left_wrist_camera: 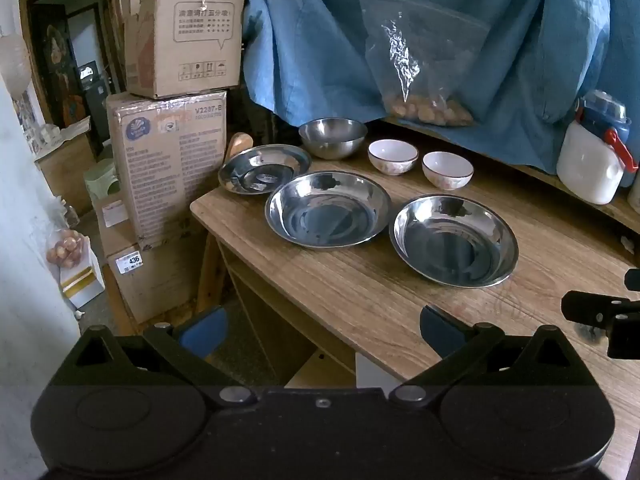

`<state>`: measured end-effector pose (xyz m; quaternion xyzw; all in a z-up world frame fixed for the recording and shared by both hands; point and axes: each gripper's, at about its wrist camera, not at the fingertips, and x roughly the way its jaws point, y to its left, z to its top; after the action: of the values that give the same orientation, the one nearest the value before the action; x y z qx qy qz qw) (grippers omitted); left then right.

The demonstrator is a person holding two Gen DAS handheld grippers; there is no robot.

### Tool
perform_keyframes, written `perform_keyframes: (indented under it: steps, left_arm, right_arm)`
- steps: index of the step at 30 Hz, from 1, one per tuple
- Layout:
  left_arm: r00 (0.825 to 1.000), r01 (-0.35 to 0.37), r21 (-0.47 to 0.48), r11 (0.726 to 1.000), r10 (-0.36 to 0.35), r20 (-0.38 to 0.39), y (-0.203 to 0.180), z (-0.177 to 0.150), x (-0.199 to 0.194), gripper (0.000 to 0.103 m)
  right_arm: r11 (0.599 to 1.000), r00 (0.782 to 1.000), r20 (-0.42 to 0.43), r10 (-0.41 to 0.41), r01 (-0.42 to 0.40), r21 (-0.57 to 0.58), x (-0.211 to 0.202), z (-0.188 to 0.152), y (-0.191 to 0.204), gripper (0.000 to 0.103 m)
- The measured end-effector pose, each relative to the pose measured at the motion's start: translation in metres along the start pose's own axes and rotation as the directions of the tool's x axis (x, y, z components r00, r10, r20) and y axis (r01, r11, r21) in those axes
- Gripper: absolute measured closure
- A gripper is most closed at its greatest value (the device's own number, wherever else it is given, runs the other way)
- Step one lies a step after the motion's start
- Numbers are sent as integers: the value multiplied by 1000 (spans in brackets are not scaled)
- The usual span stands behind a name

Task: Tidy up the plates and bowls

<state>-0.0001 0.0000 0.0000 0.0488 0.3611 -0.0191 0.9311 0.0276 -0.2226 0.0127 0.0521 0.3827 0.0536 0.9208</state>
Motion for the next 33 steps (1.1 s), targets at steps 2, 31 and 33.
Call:
perform_keyframes:
  steps: [2, 31, 33]
  left_arm:
    - [1000, 1, 0, 1000, -1, -1, 0, 0, 0, 1]
    - [1000, 2, -2, 1000, -2, -3, 0, 0, 0, 1]
    - [1000, 2, -3, 1000, -2, -4, 0, 0, 0, 1]
  right_arm:
    - [1000, 1000, 0, -1, 1, 0, 0, 0, 0, 0]
    - [1000, 1000, 2, -2, 2, 3, -2, -2, 1, 0]
    - [1000, 1000, 2, -2, 2, 2, -2, -1, 1, 0]
